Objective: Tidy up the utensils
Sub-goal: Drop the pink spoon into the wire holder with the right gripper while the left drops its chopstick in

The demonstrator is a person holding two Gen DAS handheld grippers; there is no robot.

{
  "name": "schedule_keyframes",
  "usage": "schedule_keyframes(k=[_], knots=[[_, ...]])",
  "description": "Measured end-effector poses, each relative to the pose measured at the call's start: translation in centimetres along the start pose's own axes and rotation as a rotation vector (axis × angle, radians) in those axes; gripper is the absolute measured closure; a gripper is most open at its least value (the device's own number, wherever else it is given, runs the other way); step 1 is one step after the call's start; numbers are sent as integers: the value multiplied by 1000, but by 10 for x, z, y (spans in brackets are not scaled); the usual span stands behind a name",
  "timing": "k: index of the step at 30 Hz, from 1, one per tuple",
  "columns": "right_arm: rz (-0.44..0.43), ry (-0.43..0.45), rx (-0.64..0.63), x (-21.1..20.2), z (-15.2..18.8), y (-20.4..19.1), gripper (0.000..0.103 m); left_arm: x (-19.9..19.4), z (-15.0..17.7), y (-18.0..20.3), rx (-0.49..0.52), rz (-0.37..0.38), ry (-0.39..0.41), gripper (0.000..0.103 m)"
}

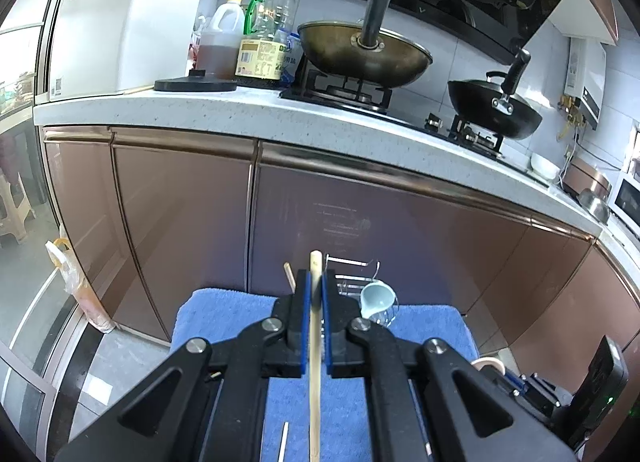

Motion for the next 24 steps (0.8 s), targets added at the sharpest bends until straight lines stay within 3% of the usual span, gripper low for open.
schedule_keyframes(k=[8,18,24], knots=[[10,4,-10,10,-10,2,95,11,-17,-4,-25,29,26,98],[29,45,-27,32,-48,18,95,37,-43,-8,-26,73,52,98],[77,126,-54,46,-81,17,95,49,-66,-2,-28,97,148,98]])
Point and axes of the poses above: each gripper's, at about its wrist camera, not at the fingertips, and x roughly the way its jaws point, y to its right, z to its underside, the point moved 5 cm from there along x, roughly the way its jaws point, and after that the axes turned 1 degree about -y, right-handed, at the moved point
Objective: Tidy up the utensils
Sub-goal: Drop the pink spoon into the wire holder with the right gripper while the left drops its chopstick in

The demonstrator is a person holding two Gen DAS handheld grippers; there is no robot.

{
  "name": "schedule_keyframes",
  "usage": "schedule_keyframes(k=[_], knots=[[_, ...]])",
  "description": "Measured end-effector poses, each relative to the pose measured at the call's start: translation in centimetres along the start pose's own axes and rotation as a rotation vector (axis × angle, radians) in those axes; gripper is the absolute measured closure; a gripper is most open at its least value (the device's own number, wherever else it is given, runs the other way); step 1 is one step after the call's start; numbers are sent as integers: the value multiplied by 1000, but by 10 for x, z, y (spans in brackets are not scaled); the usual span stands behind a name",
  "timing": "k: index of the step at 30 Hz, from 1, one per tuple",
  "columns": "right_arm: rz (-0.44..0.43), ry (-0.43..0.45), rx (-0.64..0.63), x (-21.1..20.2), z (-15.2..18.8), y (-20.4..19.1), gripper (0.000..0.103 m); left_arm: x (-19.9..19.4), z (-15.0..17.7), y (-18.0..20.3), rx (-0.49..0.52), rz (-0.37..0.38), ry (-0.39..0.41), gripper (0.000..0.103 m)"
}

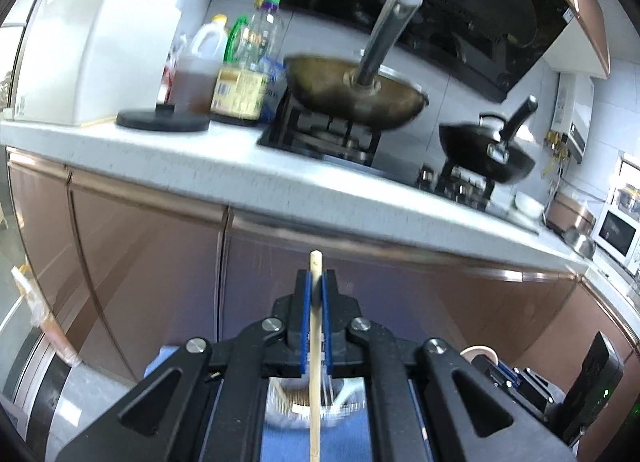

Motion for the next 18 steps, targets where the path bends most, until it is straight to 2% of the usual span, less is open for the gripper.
schedule_keyframes(k=[5,8,12,18], knots=[[72,91,-41,21,-20,-7,95,13,-12,7,-30,-18,146,98],[111,137,-83,37,-23,-14,95,34,-9,9,-39,-47,210,98],[146,159,-139,63,-17,-23,95,67,2,7,-32,-86,250,98],[172,149,-178,97,10,-25,95,107,32,-2,-9,-136,264,98]])
Point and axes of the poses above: each gripper's, at about its wrist camera, not at the fingertips, and x roughly the way its jaws point, y to its right, z to its underside, the point moved 5 cm from there along x, roughly the way its jaws point, and after that the axes turned 1 degree about -y, right-handed, at the moved point
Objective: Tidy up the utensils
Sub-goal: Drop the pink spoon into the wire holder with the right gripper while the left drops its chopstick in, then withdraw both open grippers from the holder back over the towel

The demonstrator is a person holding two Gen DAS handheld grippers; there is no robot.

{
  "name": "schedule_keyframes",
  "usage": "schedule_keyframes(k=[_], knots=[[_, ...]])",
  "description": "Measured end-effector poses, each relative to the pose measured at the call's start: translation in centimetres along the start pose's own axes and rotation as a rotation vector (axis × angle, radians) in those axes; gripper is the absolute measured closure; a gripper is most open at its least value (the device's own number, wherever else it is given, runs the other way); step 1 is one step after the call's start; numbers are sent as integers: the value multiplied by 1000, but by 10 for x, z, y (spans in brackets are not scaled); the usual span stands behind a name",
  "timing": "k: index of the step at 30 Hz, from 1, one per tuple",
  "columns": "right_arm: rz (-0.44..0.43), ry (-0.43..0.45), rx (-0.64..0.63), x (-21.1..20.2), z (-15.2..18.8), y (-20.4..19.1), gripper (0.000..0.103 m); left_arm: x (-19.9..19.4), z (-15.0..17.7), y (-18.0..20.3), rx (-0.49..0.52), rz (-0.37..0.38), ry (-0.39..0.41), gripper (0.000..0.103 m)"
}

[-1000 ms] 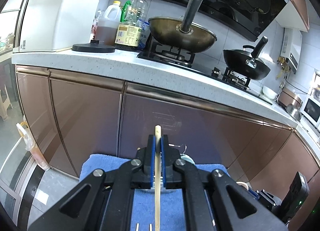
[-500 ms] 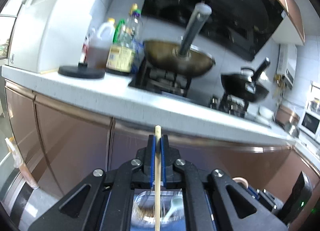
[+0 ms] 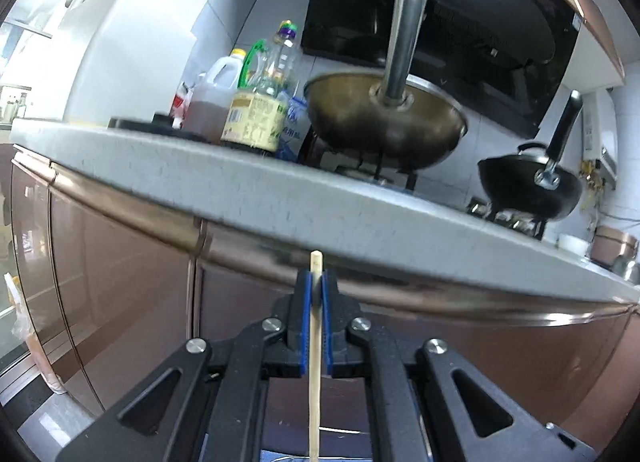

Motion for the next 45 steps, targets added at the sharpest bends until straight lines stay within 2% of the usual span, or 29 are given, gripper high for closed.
schedule_keyframes(k=[5,7,9,14,20,21,22,24,28,33,39,45], knots=[[19,-32,-20,3,30,-3,93,4,35,-10,10,4,-55,97],[6,-39,-19,0,35,-4,87,1,41,-10,30,9,-79,97],[-4,-49,-10,-5,38,-4,69,-5,44,-11,42,13,-107,97],[-12,-76,33,-21,37,4,67,-35,33,-17,64,-2,-121,96],[-21,-72,105,-60,18,12,66,-88,20,-21,103,-30,-157,96],[-26,-76,120,-69,17,13,65,-98,19,-23,107,-35,-170,89],[-31,-81,128,-75,14,14,64,-107,19,-24,111,-42,-186,72],[-44,-100,154,-92,15,14,63,-122,19,-26,114,-60,-213,51],[-64,-147,205,-128,31,13,59,-142,29,-20,165,-19,-325,51],[-67,-228,209,-165,64,10,59,-166,46,-12,157,41,-415,51],[-63,-252,179,-208,88,10,59,-192,72,-2,164,55,-460,51],[-47,-259,190,-234,97,19,59,-217,85,-6,182,44,-478,51]])
Point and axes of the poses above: each gripper's, at about its wrist camera, not at the fingertips, and x roughly the way its jaws point, y to its right, z to its underside, the point moved 5 cm from there along x, roughly the way its jaws point, and after that the axes turned 1 degree about -y, right-handed, at the moved point
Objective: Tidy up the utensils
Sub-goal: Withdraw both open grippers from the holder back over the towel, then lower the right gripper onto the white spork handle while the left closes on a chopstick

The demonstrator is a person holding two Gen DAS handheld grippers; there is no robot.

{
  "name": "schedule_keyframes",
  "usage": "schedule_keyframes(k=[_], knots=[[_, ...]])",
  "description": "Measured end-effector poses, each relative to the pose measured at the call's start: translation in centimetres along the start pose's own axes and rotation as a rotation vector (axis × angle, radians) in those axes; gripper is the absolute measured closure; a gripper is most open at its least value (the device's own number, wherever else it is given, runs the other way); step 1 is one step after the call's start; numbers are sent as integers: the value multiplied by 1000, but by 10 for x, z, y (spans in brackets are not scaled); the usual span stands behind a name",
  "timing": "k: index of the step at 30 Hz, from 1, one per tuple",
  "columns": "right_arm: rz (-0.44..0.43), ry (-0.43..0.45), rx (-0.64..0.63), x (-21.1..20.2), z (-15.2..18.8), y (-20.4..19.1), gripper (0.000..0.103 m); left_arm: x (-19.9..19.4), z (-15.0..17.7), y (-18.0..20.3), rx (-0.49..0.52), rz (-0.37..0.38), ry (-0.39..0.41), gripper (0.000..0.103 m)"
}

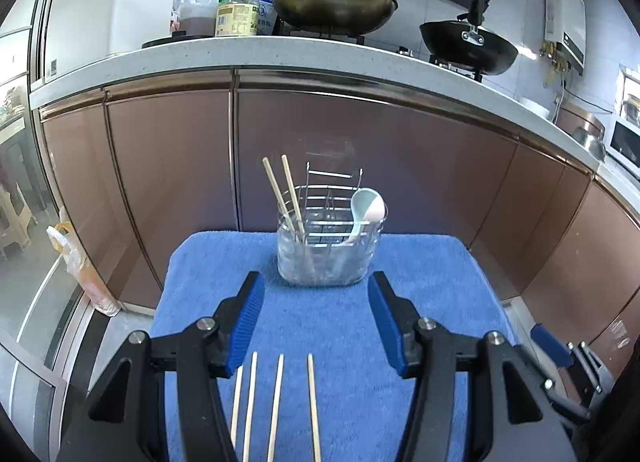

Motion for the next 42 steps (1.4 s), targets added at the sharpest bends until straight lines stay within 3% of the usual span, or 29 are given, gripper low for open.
schedule_keyframes(k=[17,32,42], knots=[[14,22,43,-43,10,1,56,-63,27,-26,-21,-47,42,51],[2,12,41,-51,17,9,55,-71,41,-30,-1,-94,37,51],[-46,-24,54,-40,19,13,55,-57,47,-49,-27,-96,-27,51]])
Point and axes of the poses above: each gripper's, at about its wrist camera, not at the fingertips, and x roughly the way its jaws point, y to its right, z to its underside, the point moved 5 cm from there along x, roughly the way its jaws point, and after that the axes turned 1 degree about -y, right-handed, at the moved point
